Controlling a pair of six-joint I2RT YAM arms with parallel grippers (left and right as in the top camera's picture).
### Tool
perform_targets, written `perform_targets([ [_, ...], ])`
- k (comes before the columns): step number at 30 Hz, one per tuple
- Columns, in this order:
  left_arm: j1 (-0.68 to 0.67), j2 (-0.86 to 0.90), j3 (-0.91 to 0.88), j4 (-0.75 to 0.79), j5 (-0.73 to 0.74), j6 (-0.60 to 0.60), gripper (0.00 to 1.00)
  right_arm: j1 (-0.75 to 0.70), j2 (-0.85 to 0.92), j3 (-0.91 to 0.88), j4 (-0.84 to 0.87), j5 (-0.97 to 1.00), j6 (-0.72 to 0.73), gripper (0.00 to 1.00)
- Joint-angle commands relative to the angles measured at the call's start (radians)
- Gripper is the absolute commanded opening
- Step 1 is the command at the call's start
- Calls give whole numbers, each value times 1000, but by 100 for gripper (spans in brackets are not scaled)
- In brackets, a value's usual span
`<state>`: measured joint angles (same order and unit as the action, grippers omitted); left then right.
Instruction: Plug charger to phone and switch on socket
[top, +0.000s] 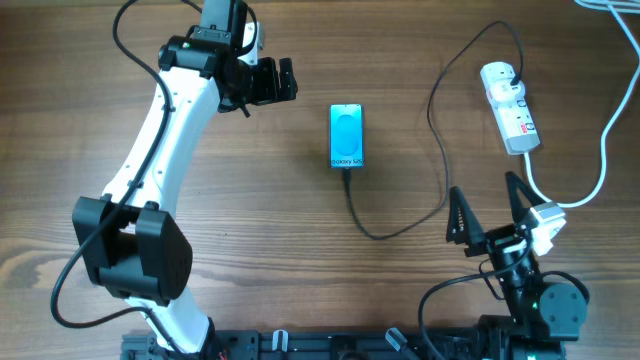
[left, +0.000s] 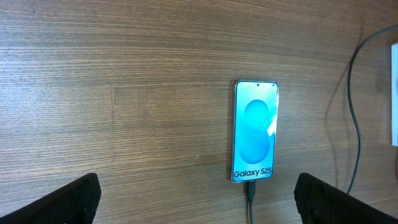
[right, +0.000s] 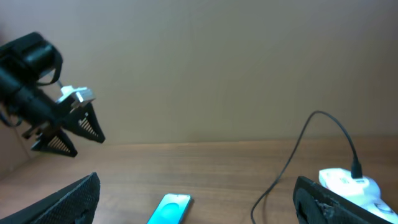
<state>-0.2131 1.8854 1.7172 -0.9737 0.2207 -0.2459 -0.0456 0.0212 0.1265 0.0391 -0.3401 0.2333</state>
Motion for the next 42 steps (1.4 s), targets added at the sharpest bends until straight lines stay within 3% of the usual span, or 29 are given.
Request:
perform_targets([
  [1, 4, 9, -2, 0, -10, 6, 100, 51, -18, -11, 24, -20, -135, 100],
  [8, 4, 9, -2, 0, -10, 6, 100, 126, -18, -11, 20, -13, -338, 100],
  [12, 4, 9, -2, 0, -10, 6, 100, 130, -18, -19, 26, 11, -367, 100],
  [19, 4, 9, -2, 0, -10, 6, 100, 131, -19, -118, 123, 27, -339, 100],
  [30, 4, 9, -2, 0, -10, 6, 100, 138, -19, -122, -35, 222, -217, 100],
  [42, 4, 9, -2, 0, -10, 6, 100, 138, -19, -121, -40, 253, -289, 100],
])
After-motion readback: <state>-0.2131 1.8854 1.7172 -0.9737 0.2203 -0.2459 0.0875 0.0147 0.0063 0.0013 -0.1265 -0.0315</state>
